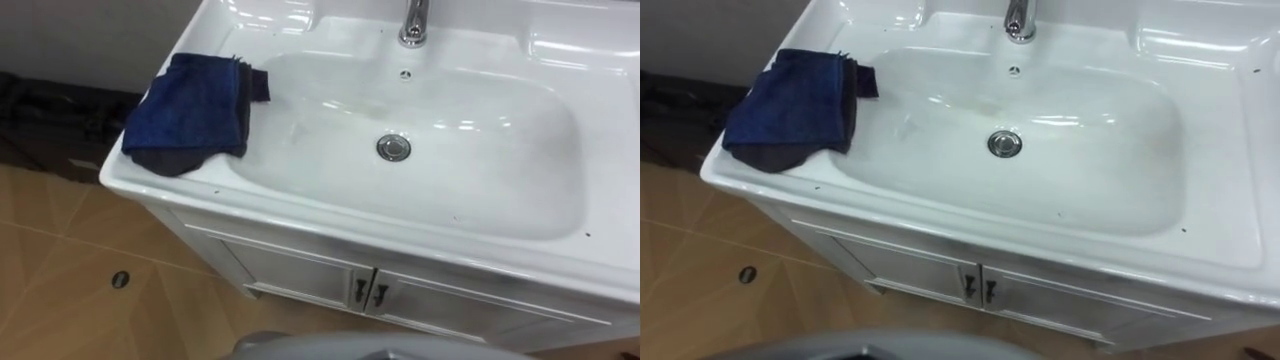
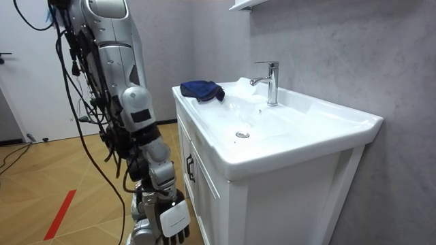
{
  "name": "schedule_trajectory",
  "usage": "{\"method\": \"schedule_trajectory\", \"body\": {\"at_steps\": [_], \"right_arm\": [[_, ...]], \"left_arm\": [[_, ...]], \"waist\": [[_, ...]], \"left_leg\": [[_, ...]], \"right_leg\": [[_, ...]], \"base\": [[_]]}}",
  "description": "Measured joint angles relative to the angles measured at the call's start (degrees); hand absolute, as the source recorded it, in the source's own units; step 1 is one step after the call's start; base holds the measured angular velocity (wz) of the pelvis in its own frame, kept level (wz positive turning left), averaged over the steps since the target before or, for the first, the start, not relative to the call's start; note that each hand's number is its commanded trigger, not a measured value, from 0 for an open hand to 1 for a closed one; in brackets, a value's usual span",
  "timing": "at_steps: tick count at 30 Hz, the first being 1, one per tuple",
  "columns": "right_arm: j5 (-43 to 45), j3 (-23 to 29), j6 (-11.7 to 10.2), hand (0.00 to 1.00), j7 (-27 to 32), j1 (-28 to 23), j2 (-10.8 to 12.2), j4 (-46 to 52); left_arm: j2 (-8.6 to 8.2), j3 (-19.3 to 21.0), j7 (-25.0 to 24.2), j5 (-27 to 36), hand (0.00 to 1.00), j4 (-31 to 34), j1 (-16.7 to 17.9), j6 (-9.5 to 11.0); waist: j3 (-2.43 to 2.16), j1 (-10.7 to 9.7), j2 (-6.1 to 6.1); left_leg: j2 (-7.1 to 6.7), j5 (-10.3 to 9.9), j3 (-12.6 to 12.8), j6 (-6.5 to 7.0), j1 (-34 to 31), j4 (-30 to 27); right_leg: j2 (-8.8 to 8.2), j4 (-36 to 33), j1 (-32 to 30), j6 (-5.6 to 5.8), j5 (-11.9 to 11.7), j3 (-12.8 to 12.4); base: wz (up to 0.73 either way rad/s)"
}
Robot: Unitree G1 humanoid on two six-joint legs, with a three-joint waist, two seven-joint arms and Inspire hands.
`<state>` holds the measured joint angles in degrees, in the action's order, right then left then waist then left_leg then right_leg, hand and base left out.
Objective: Wipe basin
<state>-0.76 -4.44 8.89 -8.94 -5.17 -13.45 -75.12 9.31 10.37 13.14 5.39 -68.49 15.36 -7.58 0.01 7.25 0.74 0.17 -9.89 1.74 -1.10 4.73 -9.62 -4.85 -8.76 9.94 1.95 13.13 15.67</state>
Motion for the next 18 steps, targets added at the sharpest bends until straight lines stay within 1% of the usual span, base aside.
{"method": "schedule_trajectory", "body": {"at_steps": [2,4,5,7,9,10,13,18], "right_arm": [[-0.5,-0.7,0.0,0.0,0.0,0.2,0.0,0.0],[-0.4,-1.0,0.0,0.0,0.0,0.7,0.2,0.0],[-0.4,-1.1,0.0,0.0,0.0,0.9,0.4,0.0],[-0.4,-1.1,0.0,0.0,0.0,1.2,0.7,0.0],[-0.5,-1.3,0.0,0.0,0.0,1.3,0.9,0.0],[-0.7,-1.9,-0.1,0.0,0.0,1.4,0.9,0.0],[-0.7,-2.4,0.0,0.0,0.0,1.5,1.0,0.0],[-0.7,-3.2,0.0,0.0,-0.4,1.7,1.0,-0.2]], "left_arm": [[-0.03,-0.8,-1.5,-2.1,0.0,1.4,-0.3,-0.6],[-0.03,-1.8,-2.9,-4.6,0.0,2.6,-0.6,-1.0],[-0.04,-2.7,-3.7,-5.9,0.0,2.9,-1.3,-1.3],[-0.23,-4.8,-4.9,-8.5,0.0,2.9,-2.6,-1.6],[-0.51,-5.3,-5.4,-10.1,0.0,3.3,-2.7,-1.8],[-0.51,-6.2,-5.4,-10.1,0.0,3.3,-2.8,-2.0],[-0.8,-6.3,-6.1,-10.1,0.0,3.2,-2.7,-2.6],[-0.84,-6.3,-7.0,-10.1,0.0,3.2,-2.4,-3.9]], "waist": [[0.06,-0.4,-0.12],[0.27,-1.0,-0.41],[0.41,-1.3,-0.63],[0.44,-1.5,-0.95],[0.39,-2.1,-1.31],[0.41,-2.3,-1.45],[0.42,-2.4,-1.58],[0.42,-2.5,-1.69]], "left_leg": [[-0.02,-0.2,0.1,0.01,0.0,-0.1],[-0.08,-0.2,0.0,0.03,-0.2,-0.1],[-0.12,-0.3,0.0,0.04,-0.3,-0.1],[-0.14,-0.3,0.1,0.04,-0.7,-0.2],[-0.16,-0.3,0.3,0.04,-0.9,-0.2],[-0.16,-0.3,0.5,0.04,-0.8,-0.2],[-0.15,-0.3,1.1,0.04,-0.6,-0.2],[-0.15,-0.3,1.3,0.03,-0.5,-0.2]], "right_leg": [[-0.02,0.0,0.0,0.04,0.0,0.0],[-0.04,0.1,-0.1,0.07,0.0,0.1],[-0.04,0.1,-0.1,0.07,0.0,0.2],[-0.04,0.1,-0.6,0.08,0.0,0.0],[-0.04,0.1,-0.8,0.07,0.0,-0.1],[-0.04,0.2,-0.9,0.07,0.0,-0.3],[-0.04,0.2,-0.9,0.07,0.0,-1.2],[-0.03,0.5,-0.8,0.07,0.0,-1.3]], "base": [[0.0],[0.0],[0.0],[0.0],[-0.04],[-0.08],[-0.12],[-0.01]]}}
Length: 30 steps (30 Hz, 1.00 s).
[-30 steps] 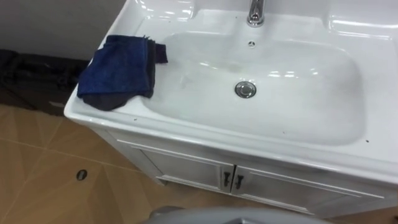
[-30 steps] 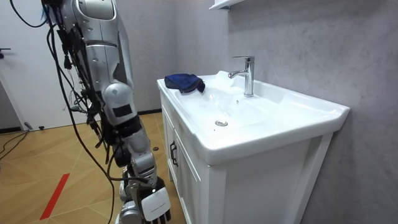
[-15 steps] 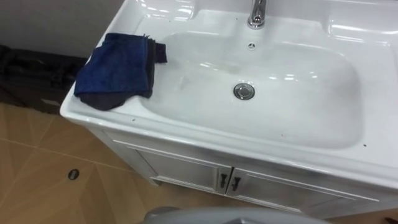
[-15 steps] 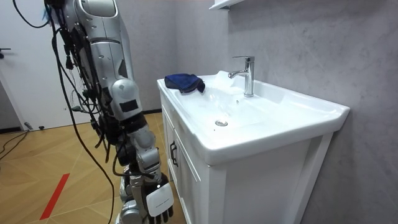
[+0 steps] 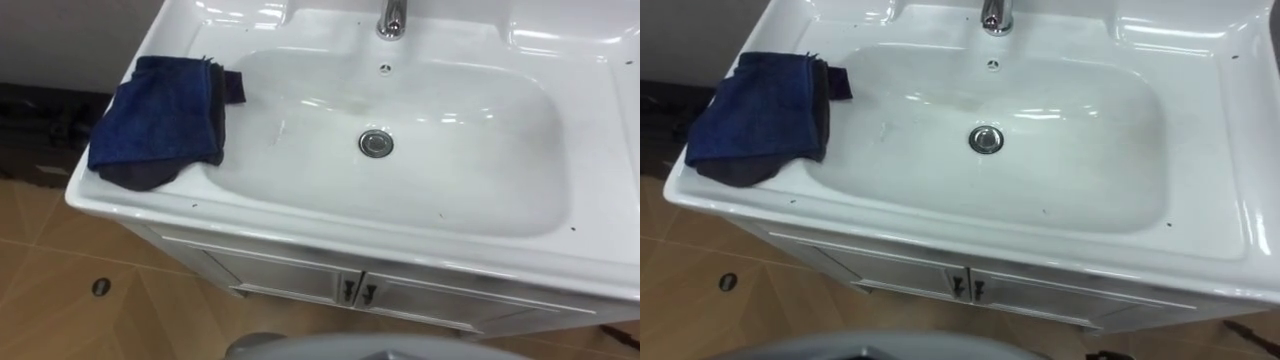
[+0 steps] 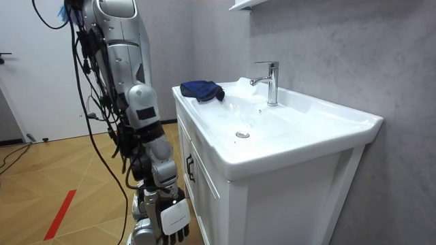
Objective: Wipe basin
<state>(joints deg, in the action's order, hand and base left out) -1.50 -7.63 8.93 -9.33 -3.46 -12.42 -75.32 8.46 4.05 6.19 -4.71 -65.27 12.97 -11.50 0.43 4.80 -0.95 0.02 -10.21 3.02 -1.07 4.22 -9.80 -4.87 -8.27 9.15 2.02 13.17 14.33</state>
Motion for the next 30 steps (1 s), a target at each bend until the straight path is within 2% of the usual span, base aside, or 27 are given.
{"method": "schedule_trajectory", "body": {"at_steps": [7,15,21,24,30], "right_arm": [[0.0,-0.8,1.1,0.0,-0.1,0.3,0.0,0.1],[0.1,-1.2,1.1,0.0,-0.1,0.3,0.0,0.4],[0.8,-1.2,1.2,0.0,-0.1,0.4,0.1,0.3],[2.1,-1.2,1.2,0.0,-0.1,0.4,0.1,0.5],[2.9,-1.2,1.2,0.0,-0.1,0.4,0.2,0.5]], "left_arm": [[-0.03,-1.0,-1.3,-0.3,0.0,0.0,0.0,-1.1],[-0.17,-2.1,-2.5,-4.6,0.0,0.0,-0.1,-1.9],[-0.36,-2.2,-5.4,-5.5,0.0,-0.1,-0.6,-3.4],[-0.55,-2.1,-6.7,-8.7,0.0,-0.1,-0.7,-3.6],[-0.92,-2.1,-7.6,-10.9,0.0,-0.1,-1.3,-3.8]], "waist": [[0.0,0.0,0.03],[-0.02,0.0,0.07],[-0.04,0.0,0.09],[-0.07,0.0,0.1],[-0.09,0.0,0.11]], "left_leg": [[0.06,0.0,0.0,0.0,0.0,0.0],[0.08,0.0,0.1,0.0,0.0,0.0],[0.08,0.0,0.1,0.0,-0.3,-0.1],[0.07,0.0,0.1,0.0,-0.5,-0.4],[0.09,0.0,0.2,-0.01,-0.7,-1.0]], "right_leg": [[0.04,0.2,0.0,0.01,0.0,0.0],[0.04,0.1,0.0,0.02,0.0,0.0],[0.05,0.3,-0.2,0.02,0.0,0.0],[0.04,0.3,-0.2,0.01,0.0,0.0],[0.03,0.4,-0.1,-0.02,0.0,-0.1]], "base": [[0.0],[0.0],[0.0],[0.0],[0.0]]}}
